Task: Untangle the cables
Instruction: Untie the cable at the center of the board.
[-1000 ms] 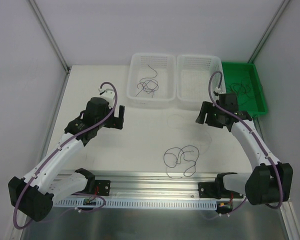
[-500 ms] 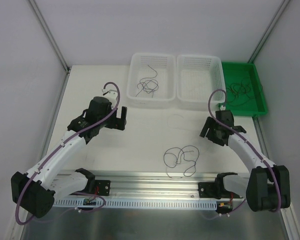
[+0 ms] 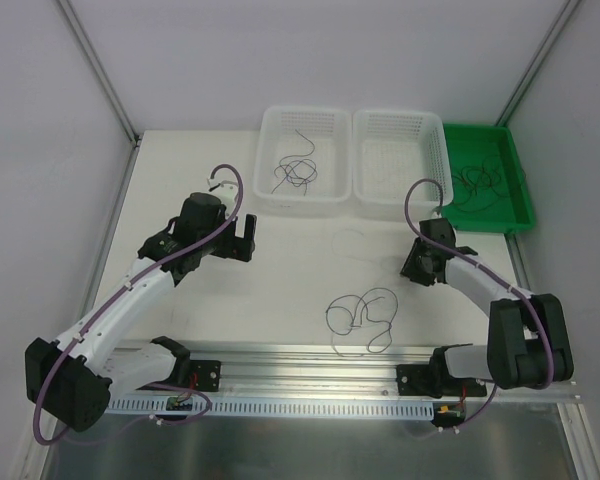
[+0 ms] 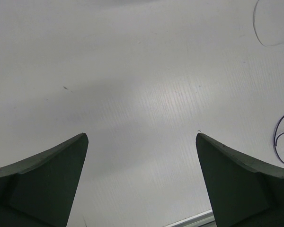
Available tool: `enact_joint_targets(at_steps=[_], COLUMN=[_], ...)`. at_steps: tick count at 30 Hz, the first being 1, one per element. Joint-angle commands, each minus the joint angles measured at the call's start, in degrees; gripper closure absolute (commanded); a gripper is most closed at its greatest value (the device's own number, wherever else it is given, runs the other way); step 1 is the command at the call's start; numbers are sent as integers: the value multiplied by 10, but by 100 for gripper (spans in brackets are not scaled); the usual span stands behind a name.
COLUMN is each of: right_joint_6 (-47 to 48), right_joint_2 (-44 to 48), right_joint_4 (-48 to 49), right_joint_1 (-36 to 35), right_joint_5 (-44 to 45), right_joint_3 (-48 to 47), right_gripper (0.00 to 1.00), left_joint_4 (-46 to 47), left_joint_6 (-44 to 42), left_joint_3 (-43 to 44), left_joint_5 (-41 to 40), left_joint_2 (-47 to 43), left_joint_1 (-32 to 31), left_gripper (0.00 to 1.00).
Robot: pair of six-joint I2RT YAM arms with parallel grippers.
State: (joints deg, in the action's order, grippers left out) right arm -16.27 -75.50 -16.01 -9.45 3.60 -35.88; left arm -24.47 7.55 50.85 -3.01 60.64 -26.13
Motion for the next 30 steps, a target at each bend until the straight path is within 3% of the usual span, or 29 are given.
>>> enact_joint_targets(at_steps=[1,9,14,19,30], right_joint_6=[-3,-3,23,81,157], right_joint_2=[-13,-54,-19,47,121], right_joint_4=[21,21,-27,-106,-134], right_joint_1=[-15,-85,-145,-191,-217], right_joint_5=[-9,8,39,97,38], right_joint_3=[-10,-42,-109,-247,-481], right_gripper=[68,99,99,99,99], left_joint_4=[0,-1,-1,-1,-1], left_joint_6=[6,5,4,3,0], left_joint_3=[4,4,5,6,7], left_joint_5=[17,16,20,27,46], left_joint_2=[3,6,9,11,14], left_joint_1=[6,6,6,6,6], left_gripper=[1,1,1,1,1])
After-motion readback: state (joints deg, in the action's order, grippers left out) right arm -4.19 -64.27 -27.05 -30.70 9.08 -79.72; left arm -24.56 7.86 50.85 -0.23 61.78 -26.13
